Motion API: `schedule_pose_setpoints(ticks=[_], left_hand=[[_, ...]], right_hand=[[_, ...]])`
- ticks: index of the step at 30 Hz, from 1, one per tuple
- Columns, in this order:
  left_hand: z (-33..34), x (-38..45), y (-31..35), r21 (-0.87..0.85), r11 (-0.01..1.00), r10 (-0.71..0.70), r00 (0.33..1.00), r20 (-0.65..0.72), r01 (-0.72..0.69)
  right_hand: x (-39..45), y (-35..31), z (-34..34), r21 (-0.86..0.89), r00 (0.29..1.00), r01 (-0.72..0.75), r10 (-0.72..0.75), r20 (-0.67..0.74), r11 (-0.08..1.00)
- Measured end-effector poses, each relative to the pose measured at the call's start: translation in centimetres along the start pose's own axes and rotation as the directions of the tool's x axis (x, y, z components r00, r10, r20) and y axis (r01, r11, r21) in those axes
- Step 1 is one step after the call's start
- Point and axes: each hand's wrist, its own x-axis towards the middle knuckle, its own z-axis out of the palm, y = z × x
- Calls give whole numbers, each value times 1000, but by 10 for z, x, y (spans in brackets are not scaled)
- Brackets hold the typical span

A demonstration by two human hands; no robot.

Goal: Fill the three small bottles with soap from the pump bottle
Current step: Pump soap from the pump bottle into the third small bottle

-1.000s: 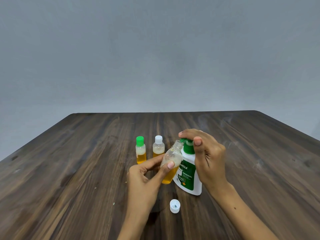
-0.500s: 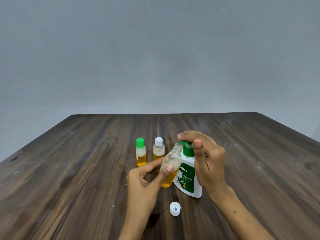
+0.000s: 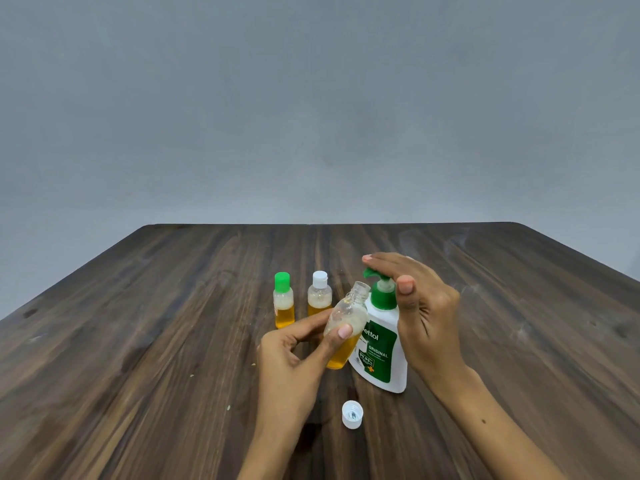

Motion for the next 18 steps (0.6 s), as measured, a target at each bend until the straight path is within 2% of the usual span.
schedule_pose_setpoints(ticks=[18], left_hand=[[-1, 1, 0, -9, 1000, -2, 1000, -7, 1]], right_hand=[[-3, 4, 2, -1, 1000, -4, 4, -14, 1000]])
